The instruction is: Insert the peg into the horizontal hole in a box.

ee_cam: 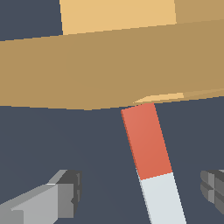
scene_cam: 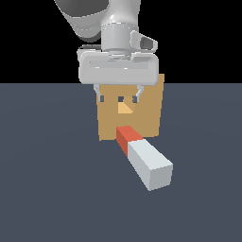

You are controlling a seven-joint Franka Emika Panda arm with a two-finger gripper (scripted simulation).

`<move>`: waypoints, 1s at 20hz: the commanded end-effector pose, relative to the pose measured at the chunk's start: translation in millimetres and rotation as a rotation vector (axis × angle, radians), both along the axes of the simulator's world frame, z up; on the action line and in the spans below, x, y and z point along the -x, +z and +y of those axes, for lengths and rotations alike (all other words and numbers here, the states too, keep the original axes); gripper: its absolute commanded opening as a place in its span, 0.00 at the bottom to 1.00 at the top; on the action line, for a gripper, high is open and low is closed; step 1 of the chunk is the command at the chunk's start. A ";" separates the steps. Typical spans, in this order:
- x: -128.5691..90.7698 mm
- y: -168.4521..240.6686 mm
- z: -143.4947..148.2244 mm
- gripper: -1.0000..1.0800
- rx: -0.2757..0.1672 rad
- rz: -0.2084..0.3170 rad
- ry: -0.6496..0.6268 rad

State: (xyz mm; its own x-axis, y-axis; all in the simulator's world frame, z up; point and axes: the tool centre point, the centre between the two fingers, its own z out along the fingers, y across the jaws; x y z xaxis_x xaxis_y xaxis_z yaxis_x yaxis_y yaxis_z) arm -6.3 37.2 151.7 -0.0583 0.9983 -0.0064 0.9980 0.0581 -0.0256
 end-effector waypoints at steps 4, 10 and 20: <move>-0.6 -1.1 -1.6 0.96 0.000 0.000 0.004; -5.9 -10.1 -13.7 0.96 -0.001 -0.003 0.034; -31.0 -45.1 -58.7 0.96 -0.006 -0.014 0.152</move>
State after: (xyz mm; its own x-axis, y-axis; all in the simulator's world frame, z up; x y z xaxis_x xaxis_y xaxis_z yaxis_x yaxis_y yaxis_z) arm 20.0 -13.4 113.1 -0.1877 0.9822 -0.0027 0.9821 0.1877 -0.0130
